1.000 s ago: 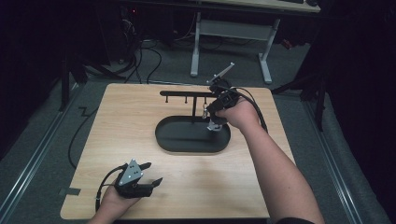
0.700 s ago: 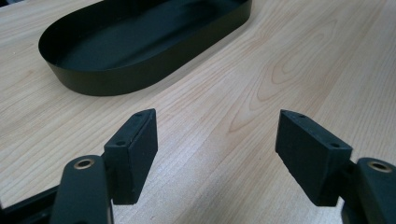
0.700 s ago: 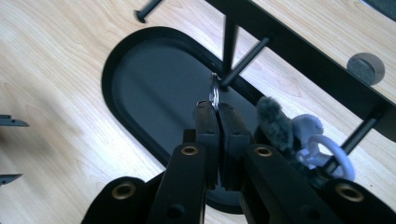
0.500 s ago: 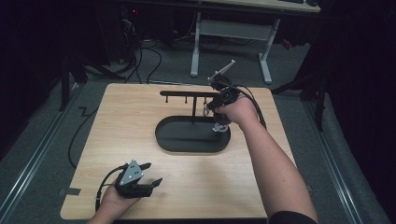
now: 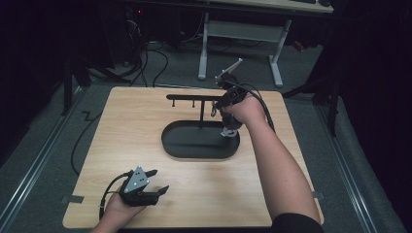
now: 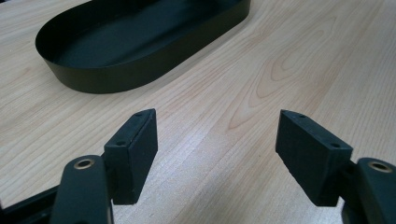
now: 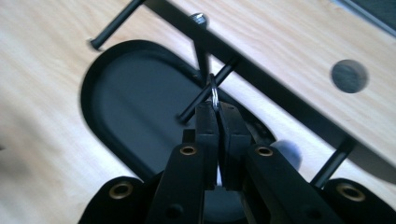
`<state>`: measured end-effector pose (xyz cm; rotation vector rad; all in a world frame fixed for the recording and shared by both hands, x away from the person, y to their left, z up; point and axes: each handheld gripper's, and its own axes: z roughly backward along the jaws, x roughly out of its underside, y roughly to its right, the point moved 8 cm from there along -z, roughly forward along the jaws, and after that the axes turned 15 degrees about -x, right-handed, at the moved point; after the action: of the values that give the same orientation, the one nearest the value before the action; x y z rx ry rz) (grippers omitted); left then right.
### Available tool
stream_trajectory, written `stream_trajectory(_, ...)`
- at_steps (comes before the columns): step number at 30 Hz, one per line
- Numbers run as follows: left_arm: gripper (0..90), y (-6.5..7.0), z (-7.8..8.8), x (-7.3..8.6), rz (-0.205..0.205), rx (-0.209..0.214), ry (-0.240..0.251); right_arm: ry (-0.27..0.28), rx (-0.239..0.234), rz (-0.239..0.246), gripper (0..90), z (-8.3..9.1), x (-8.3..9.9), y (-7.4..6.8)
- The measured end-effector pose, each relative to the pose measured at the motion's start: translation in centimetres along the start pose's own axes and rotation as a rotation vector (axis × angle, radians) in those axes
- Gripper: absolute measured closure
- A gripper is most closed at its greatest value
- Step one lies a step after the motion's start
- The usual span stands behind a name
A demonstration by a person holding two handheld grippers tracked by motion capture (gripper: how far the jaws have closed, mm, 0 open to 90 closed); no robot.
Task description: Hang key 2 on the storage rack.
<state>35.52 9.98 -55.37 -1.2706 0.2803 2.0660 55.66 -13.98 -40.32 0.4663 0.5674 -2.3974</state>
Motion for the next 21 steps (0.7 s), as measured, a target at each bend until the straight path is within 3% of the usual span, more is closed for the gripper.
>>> stream_trajectory(3, 30.4, 0.0, 0.1, 0.0, 0.000, 0.003, -0.003, -0.006, 0.021, -0.014, 84.0, -0.1, -0.1, 0.3)
stream_trajectory(7, 30.7, -0.1, 0.0, 0.0, 0.002, 0.004, 0.001, 0.018, 0.005, -0.039, 77.3, 0.5, 0.2, 0.0)
stream_trajectory(15, 30.9, 0.4, -0.1, -0.1, -0.001, 0.010, -0.004, 0.058, -0.014, -0.027, 68.4, 1.5, 2.1, -1.4)
stream_trajectory(21, 30.8, 0.6, -0.3, 0.0, -0.008, 0.013, -0.014, 0.110, -0.042, 0.002, 53.9, 1.5, 4.2, -2.6)
